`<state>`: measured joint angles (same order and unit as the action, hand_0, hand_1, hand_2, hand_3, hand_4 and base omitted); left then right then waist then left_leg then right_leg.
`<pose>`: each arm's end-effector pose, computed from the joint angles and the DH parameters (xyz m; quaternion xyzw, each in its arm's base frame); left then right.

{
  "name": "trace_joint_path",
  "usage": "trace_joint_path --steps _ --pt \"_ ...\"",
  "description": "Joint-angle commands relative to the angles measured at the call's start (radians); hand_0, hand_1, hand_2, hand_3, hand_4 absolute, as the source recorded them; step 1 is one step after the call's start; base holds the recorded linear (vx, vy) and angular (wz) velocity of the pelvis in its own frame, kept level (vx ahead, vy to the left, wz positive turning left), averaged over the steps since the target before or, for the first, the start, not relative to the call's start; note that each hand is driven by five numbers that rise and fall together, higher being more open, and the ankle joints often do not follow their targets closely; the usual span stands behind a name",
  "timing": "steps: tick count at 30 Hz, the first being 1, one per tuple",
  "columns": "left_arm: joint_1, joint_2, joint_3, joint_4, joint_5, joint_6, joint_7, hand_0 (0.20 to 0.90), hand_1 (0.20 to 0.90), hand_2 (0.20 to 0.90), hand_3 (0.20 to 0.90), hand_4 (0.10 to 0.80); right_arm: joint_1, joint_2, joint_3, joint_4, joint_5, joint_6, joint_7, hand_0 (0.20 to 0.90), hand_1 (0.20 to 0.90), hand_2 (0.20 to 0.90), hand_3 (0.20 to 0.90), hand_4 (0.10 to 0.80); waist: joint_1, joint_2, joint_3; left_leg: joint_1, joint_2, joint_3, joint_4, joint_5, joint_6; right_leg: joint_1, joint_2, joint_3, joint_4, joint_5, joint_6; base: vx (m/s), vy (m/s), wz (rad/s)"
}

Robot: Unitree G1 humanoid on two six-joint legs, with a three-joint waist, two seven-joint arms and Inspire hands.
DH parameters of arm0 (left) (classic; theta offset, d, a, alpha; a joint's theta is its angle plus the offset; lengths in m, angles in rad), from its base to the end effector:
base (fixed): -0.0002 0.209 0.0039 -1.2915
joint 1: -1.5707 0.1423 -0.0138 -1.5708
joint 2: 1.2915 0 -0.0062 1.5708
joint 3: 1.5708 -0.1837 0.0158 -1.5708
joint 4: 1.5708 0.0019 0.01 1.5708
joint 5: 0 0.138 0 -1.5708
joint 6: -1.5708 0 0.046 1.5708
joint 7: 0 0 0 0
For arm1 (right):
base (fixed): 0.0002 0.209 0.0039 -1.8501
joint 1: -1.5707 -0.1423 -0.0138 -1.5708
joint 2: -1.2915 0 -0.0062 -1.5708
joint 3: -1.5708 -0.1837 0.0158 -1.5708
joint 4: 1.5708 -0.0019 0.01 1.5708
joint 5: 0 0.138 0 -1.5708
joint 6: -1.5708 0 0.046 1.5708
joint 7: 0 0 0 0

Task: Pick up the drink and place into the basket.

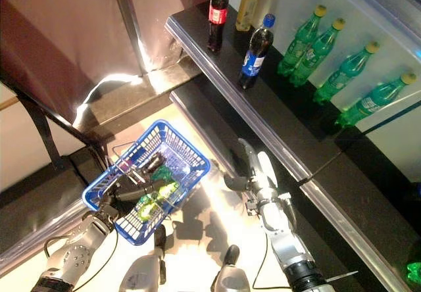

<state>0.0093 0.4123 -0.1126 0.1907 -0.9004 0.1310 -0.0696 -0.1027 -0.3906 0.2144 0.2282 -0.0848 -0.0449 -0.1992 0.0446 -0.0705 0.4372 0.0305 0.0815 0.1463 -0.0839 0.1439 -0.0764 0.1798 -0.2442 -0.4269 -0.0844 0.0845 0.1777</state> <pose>0.1936 0.2172 0.0133 -0.2416 0.1682 -0.0328 0.9551 0.2176 -0.1929 0.0267 -0.2525 0.0307 -0.0013 0.9671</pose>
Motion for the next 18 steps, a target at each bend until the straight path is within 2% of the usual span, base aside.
trace_joint_path --steps 1,8,13,18 --pt "-0.062 -0.071 0.084 -0.040 -0.027 -0.297 -0.079 0.300 0.300 0.300 0.200 0.100 0.089 -0.026 0.036 0.109 0.085 -0.084 -0.002 0.900 0.900 0.900 0.900 0.800 -0.015 0.057 -0.380 0.083 0.001 0.062 -0.003 -0.112 -0.005 -0.033 0.011 0.042 -0.003 0.017 0.017 0.011 -0.013 -0.09" --pt "-0.030 -0.088 0.106 0.163 0.004 -0.283 -0.022 0.300 0.300 0.300 0.200 0.100 0.133 -0.004 0.014 0.198 0.101 -0.087 0.009 0.900 0.900 0.900 0.900 0.800 -0.038 0.055 -0.367 0.089 -0.005 0.069 -0.003 -0.118 0.002 -0.037 0.020 0.067 -0.003 0.017 0.011 -0.008 0.001 -0.08" --pt "-0.039 -0.106 0.119 0.369 0.089 -0.300 0.005 0.300 0.300 0.300 0.200 0.100 0.140 0.011 0.002 0.283 0.136 -0.077 0.000 0.900 0.900 0.900 0.900 0.800 -0.058 0.052 -0.362 0.093 -0.007 0.080 -0.003 -0.122 0.003 -0.046 0.027 0.095 -0.003 0.016 0.010 -0.036 0.004 -0.14" --pt "-0.029 -0.115 0.132 0.548 0.134 -0.310 -0.001 0.300 0.300 0.300 0.200 0.100 0.156 0.014 -0.026 0.424 0.168 -0.075 0.012 0.900 0.900 0.900 0.900 0.800 -0.080 0.051 -0.359 0.106 -0.008 0.098 -0.003 -0.135 0.008 -0.054 0.046 0.133 -0.003 0.008 0.003 -0.041 -0.001 -0.25"
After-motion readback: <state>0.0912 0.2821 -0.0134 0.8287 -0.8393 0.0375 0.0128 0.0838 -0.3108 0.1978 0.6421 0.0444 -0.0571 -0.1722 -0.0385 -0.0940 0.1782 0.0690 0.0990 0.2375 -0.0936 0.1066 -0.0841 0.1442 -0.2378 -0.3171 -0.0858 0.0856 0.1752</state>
